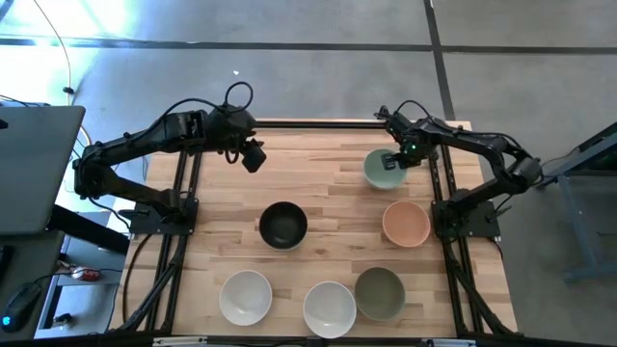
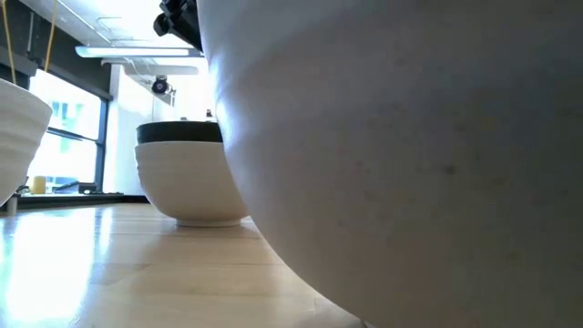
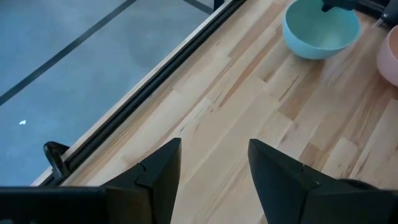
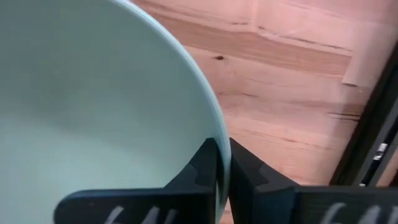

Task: Nest bowls inside each other
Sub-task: Stack the green bowl on the black bowl

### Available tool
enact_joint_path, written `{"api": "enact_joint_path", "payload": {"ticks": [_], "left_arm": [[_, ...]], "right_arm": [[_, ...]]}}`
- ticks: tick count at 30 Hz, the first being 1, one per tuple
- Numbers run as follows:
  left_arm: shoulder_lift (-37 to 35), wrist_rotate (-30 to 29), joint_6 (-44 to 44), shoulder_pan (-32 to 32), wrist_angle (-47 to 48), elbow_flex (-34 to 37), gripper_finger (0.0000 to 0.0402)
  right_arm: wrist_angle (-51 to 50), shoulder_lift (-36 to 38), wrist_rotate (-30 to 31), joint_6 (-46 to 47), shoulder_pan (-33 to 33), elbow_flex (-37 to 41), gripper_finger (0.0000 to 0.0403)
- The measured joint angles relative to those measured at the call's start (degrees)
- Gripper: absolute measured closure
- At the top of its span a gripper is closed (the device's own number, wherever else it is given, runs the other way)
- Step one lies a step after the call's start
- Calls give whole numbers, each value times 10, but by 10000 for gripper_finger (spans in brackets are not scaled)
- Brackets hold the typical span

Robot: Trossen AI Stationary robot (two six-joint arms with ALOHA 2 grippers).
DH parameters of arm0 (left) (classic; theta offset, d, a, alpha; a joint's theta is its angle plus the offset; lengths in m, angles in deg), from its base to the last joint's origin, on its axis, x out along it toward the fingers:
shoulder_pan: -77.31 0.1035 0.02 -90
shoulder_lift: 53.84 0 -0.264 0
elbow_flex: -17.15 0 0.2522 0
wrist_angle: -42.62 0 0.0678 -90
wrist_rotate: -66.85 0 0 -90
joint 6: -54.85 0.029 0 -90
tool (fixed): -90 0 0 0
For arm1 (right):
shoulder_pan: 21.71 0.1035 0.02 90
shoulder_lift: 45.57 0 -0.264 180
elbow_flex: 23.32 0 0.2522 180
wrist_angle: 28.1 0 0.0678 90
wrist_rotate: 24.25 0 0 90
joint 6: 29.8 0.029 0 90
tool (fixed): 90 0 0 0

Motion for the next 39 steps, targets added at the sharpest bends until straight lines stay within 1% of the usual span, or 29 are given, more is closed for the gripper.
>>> {"api": "enact_joint_path", "payload": {"ticks": [4, 10, 17, 21, 26, 33, 36, 39], "left_arm": [[0, -11, 11, 0, 33, 0, 224], [0, -42, 30, 0, 82, 0, 224], [-7, -38, 55, 16, 85, 0, 224], [-25, -32, 76, 35, 83, 13, 224], [-66, -26, 90, 68, 70, 60, 224], [-139, 18, 79, 112, 30, 156, 224], [-160, 29, 71, 122, 23, 195, 224], [-171, 36, 63, 124, 17, 227, 224]], "right_arm": [[2, 10, -9, -5, 5, 1, 402], [18, 58, -5, -6, 14, 1, 403], [20, 116, -11, -2, 30, 1, 403], [17, 146, -22, 16, 44, 1, 403], [7, 180, -42, 38, 63, 1, 403], [1, 205, -75, 74, 100, -4, 403], [-16, 201, -79, 83, 117, -35, 403], [-54, 188, -72, 85, 132, -88, 403]]}}
